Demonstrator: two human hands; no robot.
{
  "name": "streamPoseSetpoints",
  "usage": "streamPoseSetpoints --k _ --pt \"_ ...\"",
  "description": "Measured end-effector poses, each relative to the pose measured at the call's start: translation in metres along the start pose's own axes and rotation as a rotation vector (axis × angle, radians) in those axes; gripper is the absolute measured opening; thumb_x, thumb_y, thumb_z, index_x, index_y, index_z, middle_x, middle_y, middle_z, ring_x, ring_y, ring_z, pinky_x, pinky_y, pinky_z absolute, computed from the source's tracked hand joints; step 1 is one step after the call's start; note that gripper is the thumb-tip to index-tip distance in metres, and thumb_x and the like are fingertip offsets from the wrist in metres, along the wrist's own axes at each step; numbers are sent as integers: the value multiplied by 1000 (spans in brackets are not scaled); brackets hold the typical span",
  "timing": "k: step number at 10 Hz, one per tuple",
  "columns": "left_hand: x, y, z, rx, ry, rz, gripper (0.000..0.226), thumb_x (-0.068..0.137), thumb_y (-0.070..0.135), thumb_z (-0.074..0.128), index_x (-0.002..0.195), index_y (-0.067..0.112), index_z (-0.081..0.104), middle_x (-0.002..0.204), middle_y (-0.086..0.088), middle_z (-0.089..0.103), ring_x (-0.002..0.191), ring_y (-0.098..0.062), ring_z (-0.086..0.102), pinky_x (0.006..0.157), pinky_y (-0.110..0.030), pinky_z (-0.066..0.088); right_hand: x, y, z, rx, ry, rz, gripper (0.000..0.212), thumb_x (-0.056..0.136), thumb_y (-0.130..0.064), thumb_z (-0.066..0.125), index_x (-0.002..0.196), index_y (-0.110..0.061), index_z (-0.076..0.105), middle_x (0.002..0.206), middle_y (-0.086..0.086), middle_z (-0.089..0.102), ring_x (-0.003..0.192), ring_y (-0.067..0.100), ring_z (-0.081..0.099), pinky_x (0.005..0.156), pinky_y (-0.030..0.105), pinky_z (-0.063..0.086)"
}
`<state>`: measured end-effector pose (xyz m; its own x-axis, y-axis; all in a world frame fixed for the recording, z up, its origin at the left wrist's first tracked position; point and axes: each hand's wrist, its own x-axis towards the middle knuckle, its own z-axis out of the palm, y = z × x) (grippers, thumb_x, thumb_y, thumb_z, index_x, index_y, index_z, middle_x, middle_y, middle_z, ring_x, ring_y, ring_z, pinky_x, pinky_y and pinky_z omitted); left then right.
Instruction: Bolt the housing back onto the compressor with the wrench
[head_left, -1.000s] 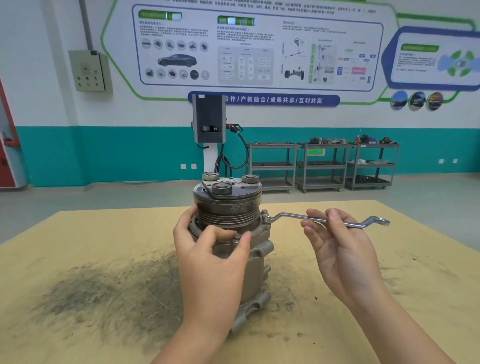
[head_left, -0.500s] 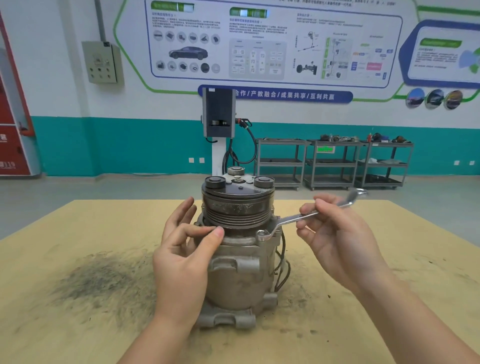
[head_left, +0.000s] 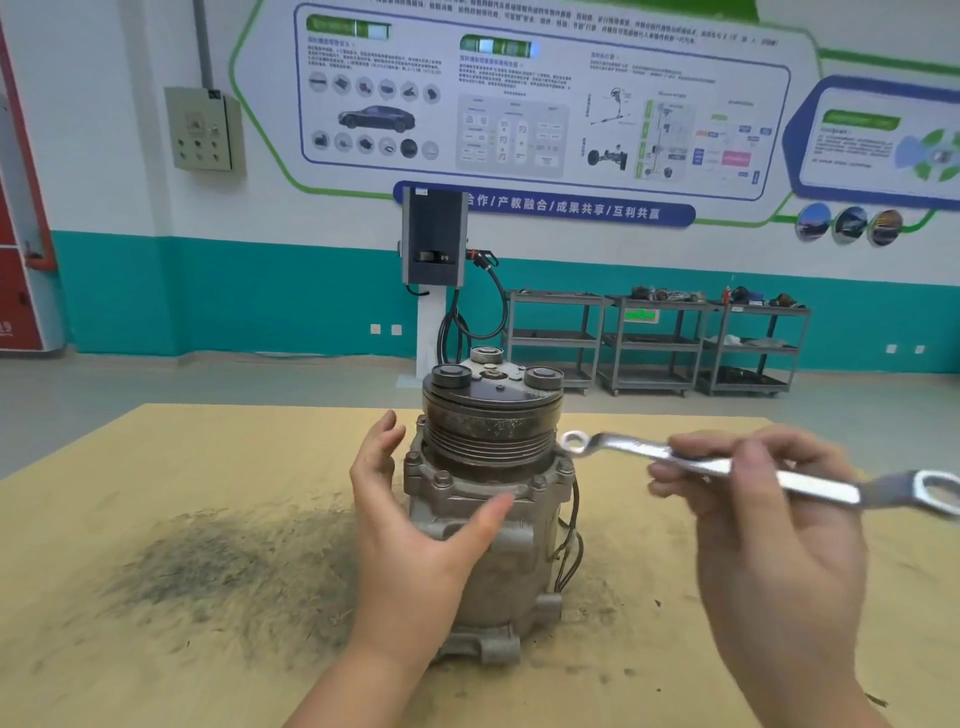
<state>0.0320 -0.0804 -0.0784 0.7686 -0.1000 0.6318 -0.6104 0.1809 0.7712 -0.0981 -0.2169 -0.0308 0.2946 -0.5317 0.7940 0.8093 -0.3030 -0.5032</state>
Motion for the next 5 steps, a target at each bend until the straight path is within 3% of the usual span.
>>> streamPoseSetpoints --k 1,2,3,4,5 --pt "0 -5 -2 64 -25 -29 108 49 77 76 139 57 22 135 52 25 132 23 26 100 -1 24 20 14 -35 -335 -41 41 3 87 -32 61 86 -35 62 93 1 72 79 17 72 72 21 57" --pt "-1 -4 -2 99 -20 -29 102 58 82 66 144 55 19 138 52 19 136 21 21 107 -13 22 20 44 -73 -974 -361 60 25 90 -12 66 83 -35 59 89 -12 66 83 5 66 74 23 55" --pt "0 5 1 107 -11 -22 76 81 72 48 144 47 14 145 42 19 140 18 15 116 -19 18 10 67 -99 -1390 -849 200 34 88 -4 49 93 -36 44 107 -21 48 90 8 56 79 39 51" --pt "-7 19 0 114 17 -66 64 92 68 40 146 45 16 158 27 14 141 18 10 113 -15 14 4 79 -113 -1534 -1154 318 53 74 2 35 107 -39 37 129 -24 30 103 12 57 79 33 46" --pt "-13 26 -39 76 145 -179 67 86 59 57 145 45 29 158 22 25 142 8 20 114 -24 19 10 79 -114 -1556 -1221 351 52 77 5 36 110 -35 40 133 -18 33 102 13 57 70 30 42"
